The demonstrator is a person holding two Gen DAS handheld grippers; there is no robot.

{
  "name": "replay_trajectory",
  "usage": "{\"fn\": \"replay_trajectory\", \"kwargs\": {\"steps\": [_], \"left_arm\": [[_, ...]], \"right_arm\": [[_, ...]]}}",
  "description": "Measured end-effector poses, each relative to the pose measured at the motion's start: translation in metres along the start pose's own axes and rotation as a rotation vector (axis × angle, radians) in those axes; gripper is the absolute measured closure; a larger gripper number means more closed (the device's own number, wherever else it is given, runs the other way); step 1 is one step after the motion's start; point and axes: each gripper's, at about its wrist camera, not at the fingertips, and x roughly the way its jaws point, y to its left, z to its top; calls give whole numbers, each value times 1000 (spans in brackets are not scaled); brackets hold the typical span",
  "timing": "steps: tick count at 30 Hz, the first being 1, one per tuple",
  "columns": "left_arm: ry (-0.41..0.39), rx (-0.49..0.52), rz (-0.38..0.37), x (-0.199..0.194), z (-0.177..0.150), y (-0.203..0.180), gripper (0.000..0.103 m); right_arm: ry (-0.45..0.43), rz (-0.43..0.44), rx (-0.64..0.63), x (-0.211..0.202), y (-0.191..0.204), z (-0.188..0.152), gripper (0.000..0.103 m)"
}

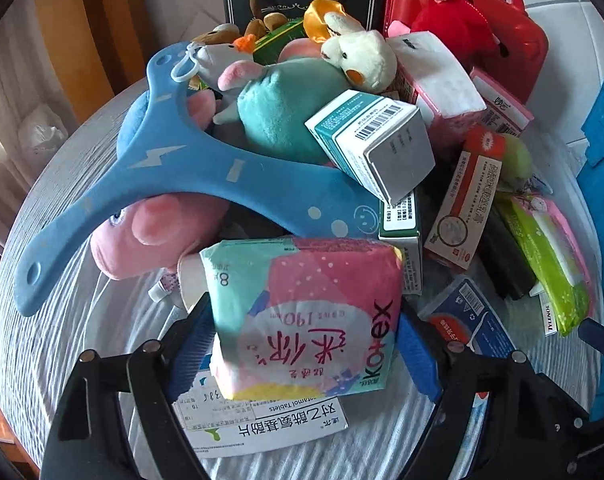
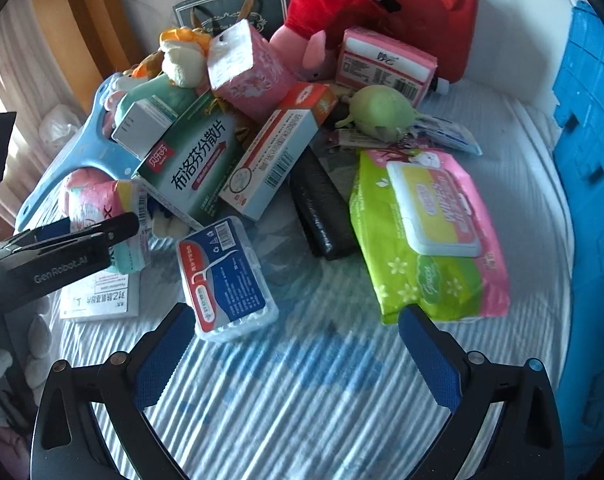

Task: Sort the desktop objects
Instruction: 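Grasp Kotex pad pack with left tool while right tool grasps floss pick box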

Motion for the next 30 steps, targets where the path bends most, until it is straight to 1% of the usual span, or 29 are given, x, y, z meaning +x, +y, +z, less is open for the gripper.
{"fn": "replay_trajectory", "kwargs": {"steps": [2,4,7,11,19,20,21,22,23,26,30], "left_arm": [[22,-5,-10,8,-2,2,18],[18,-9,-25,10,-4,5,18],[0,16,-27,10,-8,7,19],[-21,24,-37,8,-11,11,21],[-43,-1,-43,0,-18,24,25],[-45,-3,-45,-2,-19,25,25],[-48,-3,-44,-4,-20,26,25],[-51,-2,-44,-5,-20,26,25],[-56,-3,-45,-8,-21,27,25],[-74,-3,-46,-18,-24,27,25],[-112,-1,-48,-40,-23,28,25]], "right_arm": [[16,10,-15,8,4,1,0],[34,14,-33,18,10,2,0],[52,17,-50,29,16,4,0],[69,14,-77,43,26,7,0],[74,-2,-157,58,49,9,1],[72,-8,-169,59,52,9,11],[72,-10,-179,59,54,9,17],[74,-15,-188,60,57,9,31],[77,-16,-193,60,59,8,38],[61,-16,-191,53,61,7,40],[7,-12,-190,29,62,6,41]]}}
